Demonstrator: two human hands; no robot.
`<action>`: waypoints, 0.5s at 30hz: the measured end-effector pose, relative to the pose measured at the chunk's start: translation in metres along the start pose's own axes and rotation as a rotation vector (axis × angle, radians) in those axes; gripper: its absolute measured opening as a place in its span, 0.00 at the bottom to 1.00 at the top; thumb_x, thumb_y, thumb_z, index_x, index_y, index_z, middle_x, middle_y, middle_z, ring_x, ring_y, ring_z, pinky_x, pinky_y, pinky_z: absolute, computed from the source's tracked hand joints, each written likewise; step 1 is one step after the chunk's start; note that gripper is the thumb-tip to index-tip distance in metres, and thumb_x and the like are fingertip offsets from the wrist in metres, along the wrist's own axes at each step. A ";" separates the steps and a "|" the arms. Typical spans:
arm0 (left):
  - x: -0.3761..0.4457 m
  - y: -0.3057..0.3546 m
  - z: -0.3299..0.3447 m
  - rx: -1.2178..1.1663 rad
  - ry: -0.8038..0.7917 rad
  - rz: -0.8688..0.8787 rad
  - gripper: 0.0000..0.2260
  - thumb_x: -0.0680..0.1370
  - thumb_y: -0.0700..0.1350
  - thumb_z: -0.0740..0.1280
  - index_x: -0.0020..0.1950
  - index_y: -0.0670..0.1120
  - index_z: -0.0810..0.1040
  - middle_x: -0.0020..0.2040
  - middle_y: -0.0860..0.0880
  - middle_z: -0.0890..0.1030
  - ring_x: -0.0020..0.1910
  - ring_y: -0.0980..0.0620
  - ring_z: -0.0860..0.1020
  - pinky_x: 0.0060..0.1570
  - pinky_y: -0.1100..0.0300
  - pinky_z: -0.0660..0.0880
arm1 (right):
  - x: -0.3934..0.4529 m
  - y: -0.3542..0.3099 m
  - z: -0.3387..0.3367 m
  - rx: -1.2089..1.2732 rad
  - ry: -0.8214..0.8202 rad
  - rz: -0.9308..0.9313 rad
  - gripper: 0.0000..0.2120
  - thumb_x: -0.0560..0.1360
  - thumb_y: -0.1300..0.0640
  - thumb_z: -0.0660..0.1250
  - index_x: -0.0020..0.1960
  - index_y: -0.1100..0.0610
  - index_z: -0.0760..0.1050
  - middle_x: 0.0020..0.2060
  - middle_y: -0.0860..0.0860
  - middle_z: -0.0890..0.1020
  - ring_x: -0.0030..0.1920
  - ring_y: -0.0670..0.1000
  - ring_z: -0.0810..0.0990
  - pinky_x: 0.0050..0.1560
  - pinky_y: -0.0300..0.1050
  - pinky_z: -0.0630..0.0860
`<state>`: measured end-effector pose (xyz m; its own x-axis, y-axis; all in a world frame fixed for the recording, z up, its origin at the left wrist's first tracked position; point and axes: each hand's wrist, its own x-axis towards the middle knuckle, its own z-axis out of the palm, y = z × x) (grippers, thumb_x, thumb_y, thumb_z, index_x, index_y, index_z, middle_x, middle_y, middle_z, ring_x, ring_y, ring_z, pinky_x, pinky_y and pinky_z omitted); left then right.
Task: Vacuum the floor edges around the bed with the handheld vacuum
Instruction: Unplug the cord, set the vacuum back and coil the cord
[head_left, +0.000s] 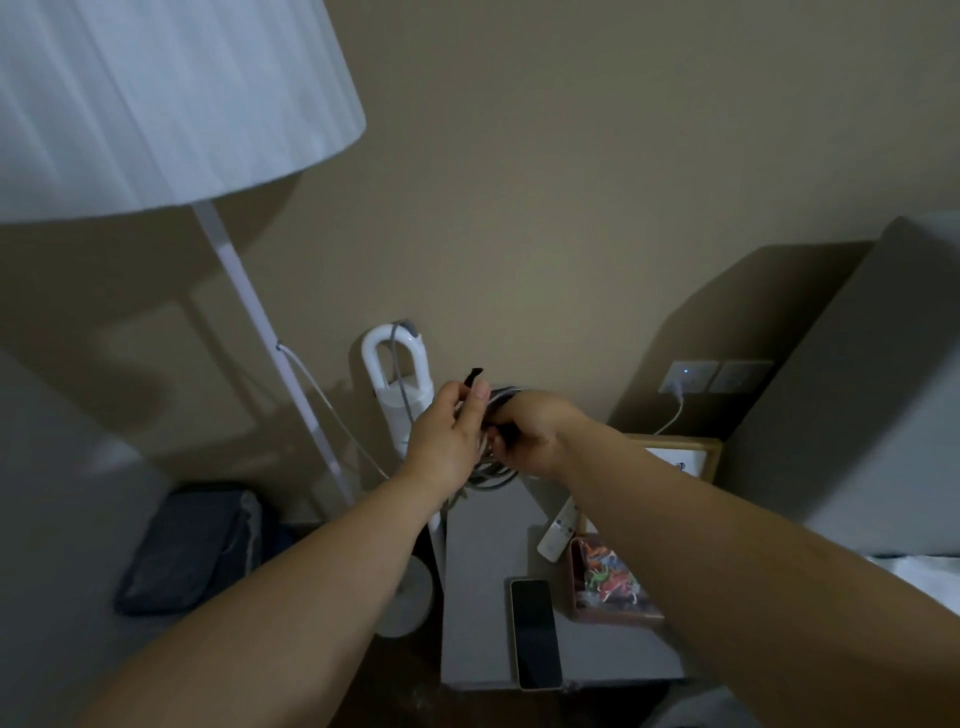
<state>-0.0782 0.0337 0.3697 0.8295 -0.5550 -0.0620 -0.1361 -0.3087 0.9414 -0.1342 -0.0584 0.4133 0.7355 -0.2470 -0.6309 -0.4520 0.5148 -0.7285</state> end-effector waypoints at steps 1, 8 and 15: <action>0.001 -0.001 -0.001 -0.006 0.012 -0.025 0.17 0.78 0.62 0.59 0.39 0.51 0.69 0.26 0.52 0.70 0.28 0.51 0.69 0.37 0.52 0.68 | 0.000 -0.001 -0.001 0.018 0.005 0.000 0.16 0.80 0.68 0.52 0.47 0.57 0.76 0.38 0.53 0.78 0.23 0.43 0.74 0.21 0.30 0.65; 0.001 0.007 0.001 -0.037 0.064 -0.156 0.20 0.78 0.62 0.57 0.44 0.44 0.69 0.30 0.48 0.74 0.29 0.50 0.72 0.38 0.56 0.71 | 0.003 -0.003 -0.009 0.118 0.084 0.011 0.14 0.79 0.72 0.50 0.43 0.63 0.72 0.38 0.57 0.76 0.34 0.48 0.72 0.22 0.32 0.71; 0.005 0.012 -0.003 -0.052 -0.028 -0.235 0.19 0.80 0.60 0.58 0.42 0.47 0.76 0.34 0.47 0.75 0.31 0.51 0.71 0.36 0.59 0.69 | 0.005 -0.004 -0.010 0.104 0.076 -0.003 0.13 0.79 0.73 0.53 0.43 0.66 0.73 0.37 0.58 0.77 0.34 0.50 0.75 0.25 0.33 0.75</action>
<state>-0.0735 0.0295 0.3817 0.8197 -0.4939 -0.2902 0.0880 -0.3920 0.9157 -0.1340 -0.0702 0.4104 0.6943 -0.3084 -0.6503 -0.3923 0.5954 -0.7012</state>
